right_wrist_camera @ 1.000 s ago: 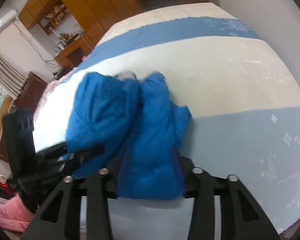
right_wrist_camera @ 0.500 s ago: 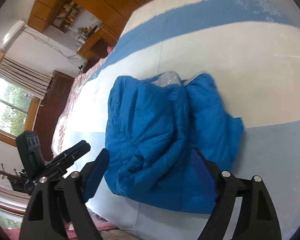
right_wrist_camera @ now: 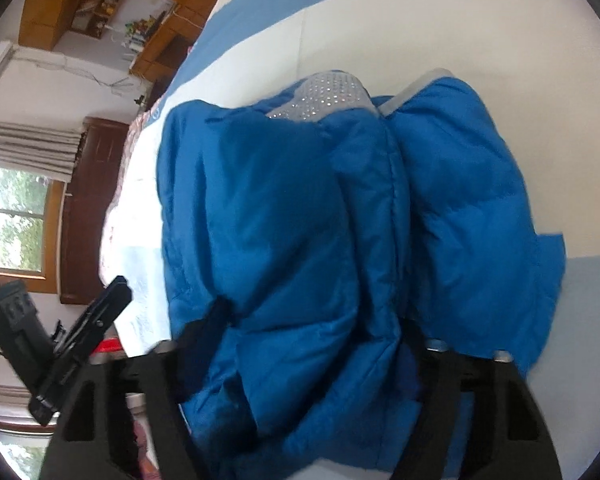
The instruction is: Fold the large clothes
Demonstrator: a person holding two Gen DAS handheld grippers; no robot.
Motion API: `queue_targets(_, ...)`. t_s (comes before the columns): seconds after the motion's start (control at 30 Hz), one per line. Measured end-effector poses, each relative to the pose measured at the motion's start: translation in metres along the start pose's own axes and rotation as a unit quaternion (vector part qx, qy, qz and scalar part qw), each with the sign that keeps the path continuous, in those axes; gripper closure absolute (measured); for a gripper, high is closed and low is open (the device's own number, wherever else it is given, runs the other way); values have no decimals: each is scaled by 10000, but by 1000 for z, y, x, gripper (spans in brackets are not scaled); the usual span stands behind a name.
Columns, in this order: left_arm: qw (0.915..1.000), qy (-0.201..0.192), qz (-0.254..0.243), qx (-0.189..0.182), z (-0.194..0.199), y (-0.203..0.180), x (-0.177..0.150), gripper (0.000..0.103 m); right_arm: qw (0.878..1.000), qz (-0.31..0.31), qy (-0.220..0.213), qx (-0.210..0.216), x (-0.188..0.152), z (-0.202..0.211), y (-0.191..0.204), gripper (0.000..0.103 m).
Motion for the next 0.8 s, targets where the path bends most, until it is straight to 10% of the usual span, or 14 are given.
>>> queue_targets(0.23, 9998, -129, -96, 98, 9, -6, 4, 38, 9974, 638, -213, 260, -5, 25, 36, 87)
queue_targets(0.5, 9995, -232, -202, -101, 22, -21, 8, 38, 9860, 1412, -825, 313, -29, 96, 83, 90)
queue_targets(0.8, 9967, -231, -632, -465, 28, -61, 5, 38, 9883, 792, -1301, 54, -43, 146, 32, 91)
Point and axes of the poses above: each gripper's, at about its wrist camera, not at the fingertips, and z roughly against the way its jaws point, y to its left, x to its top, the point moved 6 cm from there along -z, roughly the way its jaws point, and after that the axes turned 11 degrees about x, right-handed, at the moved point
